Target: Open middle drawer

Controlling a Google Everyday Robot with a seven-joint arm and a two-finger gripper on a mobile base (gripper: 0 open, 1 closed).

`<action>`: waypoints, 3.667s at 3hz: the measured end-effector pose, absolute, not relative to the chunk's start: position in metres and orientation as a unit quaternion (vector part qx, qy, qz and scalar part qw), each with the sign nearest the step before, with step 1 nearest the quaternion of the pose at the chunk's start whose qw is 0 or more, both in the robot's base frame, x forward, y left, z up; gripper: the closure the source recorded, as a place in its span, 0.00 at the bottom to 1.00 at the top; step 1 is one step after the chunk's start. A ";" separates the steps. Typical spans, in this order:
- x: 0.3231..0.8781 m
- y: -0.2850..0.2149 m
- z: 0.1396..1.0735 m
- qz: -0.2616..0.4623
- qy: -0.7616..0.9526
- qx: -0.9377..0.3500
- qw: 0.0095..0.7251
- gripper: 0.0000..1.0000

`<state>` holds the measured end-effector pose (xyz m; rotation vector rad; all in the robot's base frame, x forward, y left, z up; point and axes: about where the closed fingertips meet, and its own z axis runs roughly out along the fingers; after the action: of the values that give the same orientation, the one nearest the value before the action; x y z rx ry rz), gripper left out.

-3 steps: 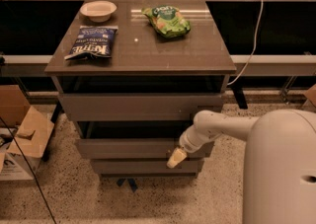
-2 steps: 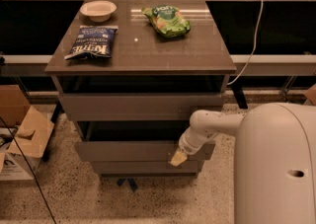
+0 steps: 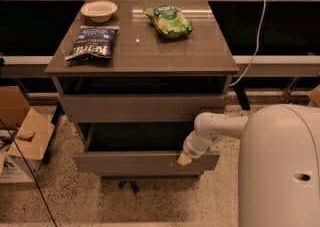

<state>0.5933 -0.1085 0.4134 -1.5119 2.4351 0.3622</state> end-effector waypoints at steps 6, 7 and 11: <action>0.541 -0.108 0.413 0.147 0.836 -0.519 0.097 0.00; 0.520 -0.112 0.412 0.133 0.830 -0.537 0.071 0.00; 0.474 -0.120 0.411 0.139 0.822 -0.551 0.029 0.65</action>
Offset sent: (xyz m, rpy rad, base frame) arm -0.1527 0.0024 -0.0157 0.1334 0.2746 -0.1211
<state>0.4738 -0.1200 0.4107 -1.7000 2.5374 0.4291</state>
